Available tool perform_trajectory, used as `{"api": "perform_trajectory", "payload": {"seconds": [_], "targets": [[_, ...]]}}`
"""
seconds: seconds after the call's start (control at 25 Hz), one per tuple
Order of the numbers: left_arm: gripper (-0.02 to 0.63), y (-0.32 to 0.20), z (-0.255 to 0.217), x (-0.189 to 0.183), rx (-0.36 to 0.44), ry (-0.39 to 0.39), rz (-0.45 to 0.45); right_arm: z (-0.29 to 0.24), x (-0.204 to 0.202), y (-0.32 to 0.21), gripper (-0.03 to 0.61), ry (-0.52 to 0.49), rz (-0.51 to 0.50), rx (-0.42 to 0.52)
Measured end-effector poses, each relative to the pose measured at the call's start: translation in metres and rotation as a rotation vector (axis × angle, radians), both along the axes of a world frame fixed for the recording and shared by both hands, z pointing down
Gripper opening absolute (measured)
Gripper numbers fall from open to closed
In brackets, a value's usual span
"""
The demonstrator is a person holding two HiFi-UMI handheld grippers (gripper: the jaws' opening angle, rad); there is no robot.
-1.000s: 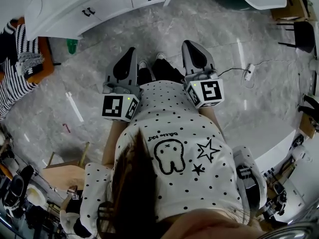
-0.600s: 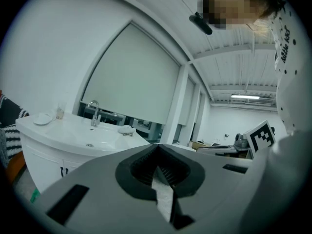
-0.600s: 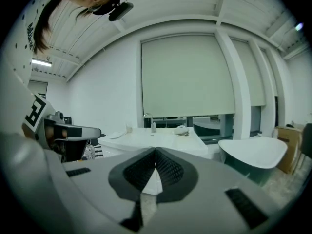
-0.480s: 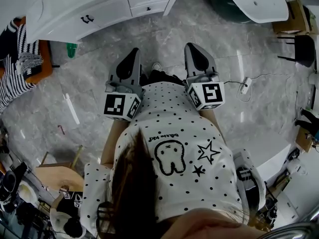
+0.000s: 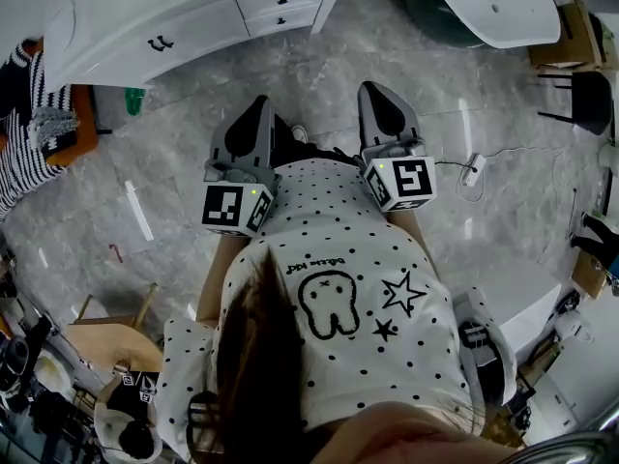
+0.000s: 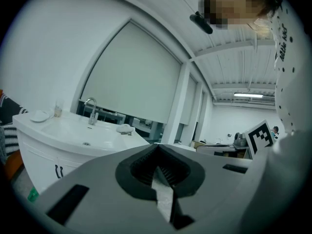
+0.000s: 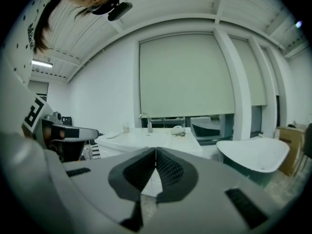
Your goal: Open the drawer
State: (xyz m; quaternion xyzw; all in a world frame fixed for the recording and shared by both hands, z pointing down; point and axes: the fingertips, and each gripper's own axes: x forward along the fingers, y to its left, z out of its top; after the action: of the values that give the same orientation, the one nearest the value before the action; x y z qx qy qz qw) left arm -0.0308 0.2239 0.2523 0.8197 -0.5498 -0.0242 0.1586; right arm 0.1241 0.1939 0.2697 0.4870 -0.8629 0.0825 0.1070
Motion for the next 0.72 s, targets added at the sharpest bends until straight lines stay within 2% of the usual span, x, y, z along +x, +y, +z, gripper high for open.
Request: {"api": "perform_trajectory", "payload": {"seconds": [0.32,0.72], "targets": [[0.005,-0.034,0.004,-0.004,-0.006,0.017,0.013,0.004,-0.002,-0.029,0.013,0.022,0.02,-0.004],[0.005,-0.114,-0.012,-0.034,-0.003,0.034,0.056,-0.01,-0.024,-0.092,0.013,0.028,0.092,-0.008]]}}
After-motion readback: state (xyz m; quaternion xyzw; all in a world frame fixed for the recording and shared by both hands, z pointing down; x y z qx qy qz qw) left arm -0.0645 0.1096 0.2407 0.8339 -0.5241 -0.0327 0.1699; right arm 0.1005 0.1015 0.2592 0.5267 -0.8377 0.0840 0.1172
